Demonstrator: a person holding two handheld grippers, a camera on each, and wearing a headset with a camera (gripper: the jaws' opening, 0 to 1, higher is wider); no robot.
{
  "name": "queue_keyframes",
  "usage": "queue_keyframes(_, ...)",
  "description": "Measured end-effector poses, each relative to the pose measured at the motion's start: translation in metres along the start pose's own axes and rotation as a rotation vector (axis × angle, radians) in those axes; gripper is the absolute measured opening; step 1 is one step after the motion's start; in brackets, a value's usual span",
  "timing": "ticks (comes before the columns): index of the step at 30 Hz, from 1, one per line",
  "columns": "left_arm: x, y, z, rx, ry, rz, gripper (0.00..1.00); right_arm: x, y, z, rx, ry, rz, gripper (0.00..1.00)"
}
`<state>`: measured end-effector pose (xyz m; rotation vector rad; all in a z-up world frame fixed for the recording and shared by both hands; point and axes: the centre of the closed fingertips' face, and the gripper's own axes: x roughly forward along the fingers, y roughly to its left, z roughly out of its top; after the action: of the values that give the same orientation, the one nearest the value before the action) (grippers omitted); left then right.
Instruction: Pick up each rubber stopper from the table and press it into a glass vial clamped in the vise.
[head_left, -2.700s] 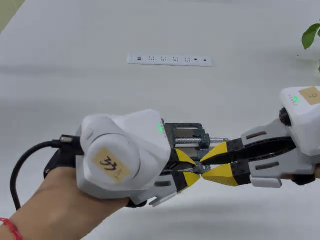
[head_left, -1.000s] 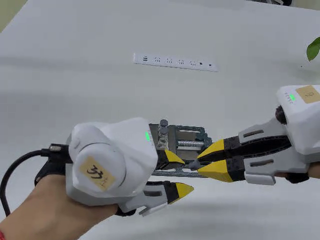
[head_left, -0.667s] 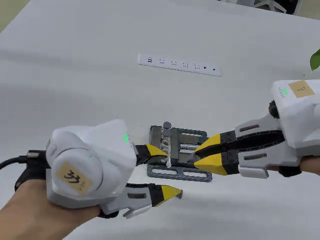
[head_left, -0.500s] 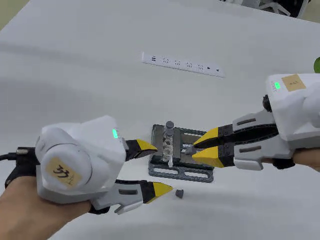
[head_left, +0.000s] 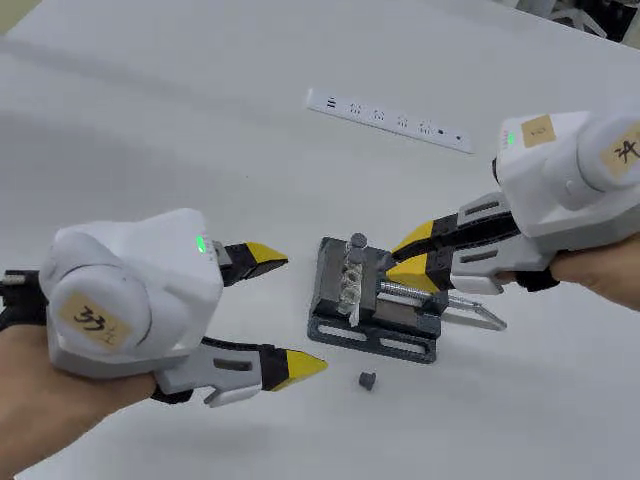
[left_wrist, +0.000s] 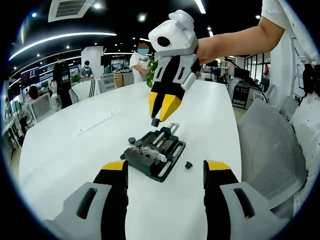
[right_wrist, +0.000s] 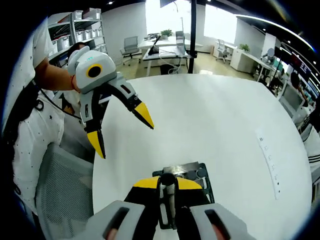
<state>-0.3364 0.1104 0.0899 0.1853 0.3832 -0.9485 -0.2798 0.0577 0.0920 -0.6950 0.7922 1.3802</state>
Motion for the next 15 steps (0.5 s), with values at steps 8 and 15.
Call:
queue_keyframes(8,-0.001,0.003,-0.006,-0.013,-0.012,0.003,0.66,0.019,-0.013,0.000,-0.042,0.070,0.013,0.05)
queue_keyframes(15,-0.001,0.002,-0.010,-0.025,-0.021,-0.002,0.68,0.033,-0.016,-0.005,-0.112,0.144,0.030,0.05)
